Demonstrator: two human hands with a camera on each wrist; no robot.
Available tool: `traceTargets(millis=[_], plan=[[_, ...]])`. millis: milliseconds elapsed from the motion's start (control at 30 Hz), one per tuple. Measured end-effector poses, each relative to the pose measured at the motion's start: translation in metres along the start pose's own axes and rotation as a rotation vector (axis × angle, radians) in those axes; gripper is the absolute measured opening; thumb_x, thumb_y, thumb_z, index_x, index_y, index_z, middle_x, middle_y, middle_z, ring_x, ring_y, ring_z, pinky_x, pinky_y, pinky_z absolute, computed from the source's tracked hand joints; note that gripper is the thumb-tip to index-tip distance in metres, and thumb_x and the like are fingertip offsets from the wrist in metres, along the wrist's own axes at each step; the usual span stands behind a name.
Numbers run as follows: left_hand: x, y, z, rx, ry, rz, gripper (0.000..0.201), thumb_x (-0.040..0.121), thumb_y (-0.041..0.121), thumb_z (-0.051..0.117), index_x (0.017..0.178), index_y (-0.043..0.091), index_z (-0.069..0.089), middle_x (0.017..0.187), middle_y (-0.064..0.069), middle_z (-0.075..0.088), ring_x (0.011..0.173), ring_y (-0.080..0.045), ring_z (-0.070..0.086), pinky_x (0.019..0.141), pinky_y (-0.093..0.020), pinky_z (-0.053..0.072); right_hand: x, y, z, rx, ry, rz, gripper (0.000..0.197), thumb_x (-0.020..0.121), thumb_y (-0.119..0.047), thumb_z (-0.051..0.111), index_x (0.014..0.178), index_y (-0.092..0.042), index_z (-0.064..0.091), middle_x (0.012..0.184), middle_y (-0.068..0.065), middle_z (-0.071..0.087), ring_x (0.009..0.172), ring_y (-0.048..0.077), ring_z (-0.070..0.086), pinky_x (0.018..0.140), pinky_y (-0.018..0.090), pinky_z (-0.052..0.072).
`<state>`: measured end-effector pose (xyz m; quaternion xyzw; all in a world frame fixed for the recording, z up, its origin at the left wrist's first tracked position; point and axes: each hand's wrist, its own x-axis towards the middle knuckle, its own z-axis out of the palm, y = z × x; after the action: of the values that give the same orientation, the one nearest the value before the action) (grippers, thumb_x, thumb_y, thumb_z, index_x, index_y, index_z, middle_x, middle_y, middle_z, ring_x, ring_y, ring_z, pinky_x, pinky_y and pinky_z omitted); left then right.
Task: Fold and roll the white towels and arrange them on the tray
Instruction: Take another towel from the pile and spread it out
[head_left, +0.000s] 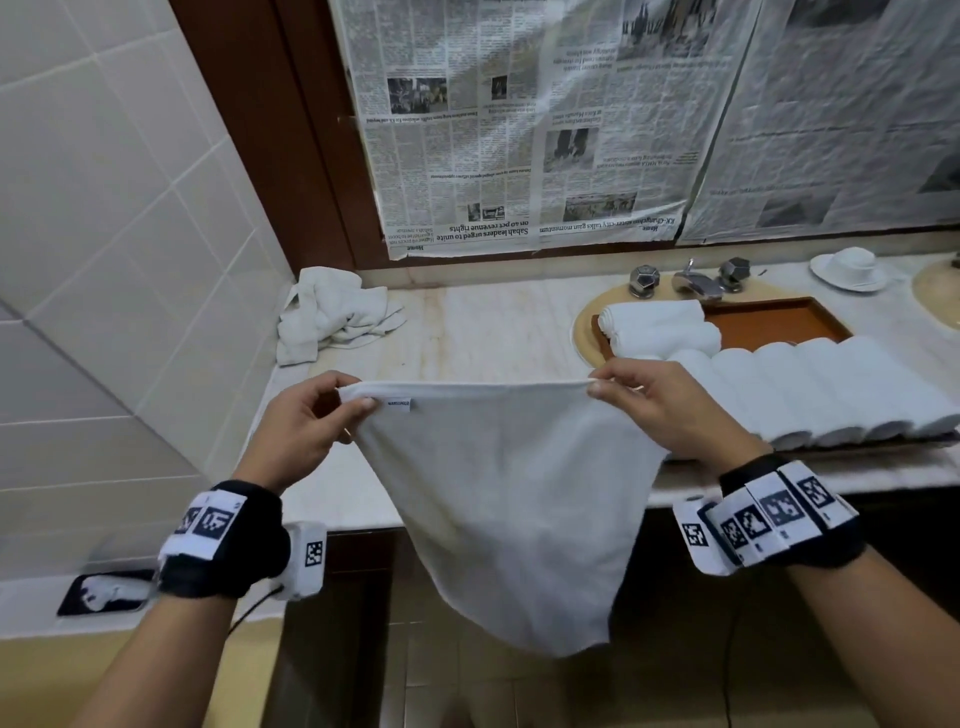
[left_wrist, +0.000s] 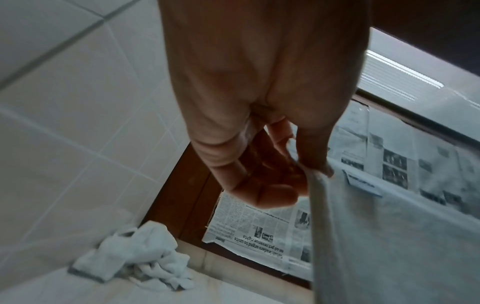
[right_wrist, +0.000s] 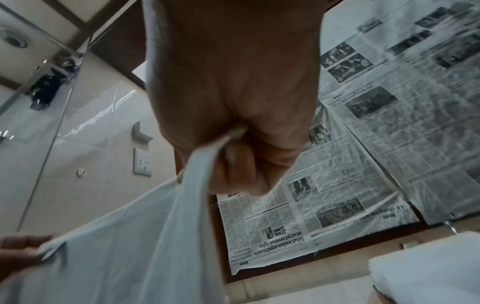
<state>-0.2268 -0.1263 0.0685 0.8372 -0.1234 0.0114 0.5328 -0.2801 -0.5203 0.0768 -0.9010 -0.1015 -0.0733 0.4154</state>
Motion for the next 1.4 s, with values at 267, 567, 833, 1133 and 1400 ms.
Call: traceTargets(millis=[267, 567, 833, 1133, 1400], plan=[[0.042, -0.002, -0.019, 0.262, 0.048, -0.008, 0.008, 0.09, 0.027, 0.073, 0.089, 0.019, 0.072, 0.062, -0.001, 0.056, 0.055, -0.01, 0.048, 0.054, -0.021, 0.04, 0.043, -0.006, -0.032, -0.179, -0.349, 0.117, 0.013, 0.079, -0.037, 0.082, 0.074, -0.028, 0.073, 0.069, -0.007, 0.066, 0.065, 0.004, 0.053, 0.06, 0.02, 0.037], [0.117, -0.011, -0.037, 0.071, -0.011, -0.109, 0.011, 0.094, 0.019, 0.068, 0.1, 0.009, 0.07, 0.077, -0.006, 0.067, 0.064, -0.015, 0.069, 0.062, -0.029, 0.059, 0.111, 0.005, -0.027, -0.12, -0.099, 0.251, 0.017, 0.099, -0.021, 0.06, 0.088, -0.008, 0.061, 0.07, 0.019, 0.067, 0.044, 0.021, 0.06, 0.042, 0.024, 0.041], [0.238, -0.021, -0.044, 0.187, -0.002, -0.025, 0.009, 0.094, 0.015, 0.067, 0.096, 0.006, 0.069, 0.081, -0.016, 0.072, 0.069, -0.021, 0.074, 0.068, -0.041, 0.063, 0.214, 0.03, -0.013, 0.351, 0.228, 0.362, 0.013, 0.099, -0.013, 0.06, 0.1, -0.001, 0.057, 0.094, 0.027, 0.064, 0.08, 0.037, 0.074, 0.069, 0.036, 0.063], [0.329, -0.112, 0.011, 0.445, 0.027, -0.169, 0.021, 0.086, 0.015, 0.063, 0.066, 0.013, 0.067, 0.061, 0.0, 0.07, 0.07, -0.024, 0.069, 0.08, -0.035, 0.056, 0.304, 0.142, 0.061, 0.272, 0.328, 0.531, 0.009, 0.095, -0.014, 0.064, 0.087, -0.018, 0.064, 0.086, 0.01, 0.072, 0.079, 0.028, 0.075, 0.085, 0.05, 0.059], [0.408, -0.205, 0.073, 0.508, 0.071, -0.396, 0.017, 0.086, 0.021, 0.06, 0.072, 0.017, 0.07, 0.06, 0.006, 0.063, 0.077, -0.027, 0.06, 0.068, -0.028, 0.039, 0.375, 0.242, 0.099, 0.157, 0.206, 0.618, 0.017, 0.091, -0.018, 0.064, 0.075, -0.02, 0.069, 0.069, 0.003, 0.074, 0.073, 0.02, 0.074, 0.086, 0.046, 0.058]])
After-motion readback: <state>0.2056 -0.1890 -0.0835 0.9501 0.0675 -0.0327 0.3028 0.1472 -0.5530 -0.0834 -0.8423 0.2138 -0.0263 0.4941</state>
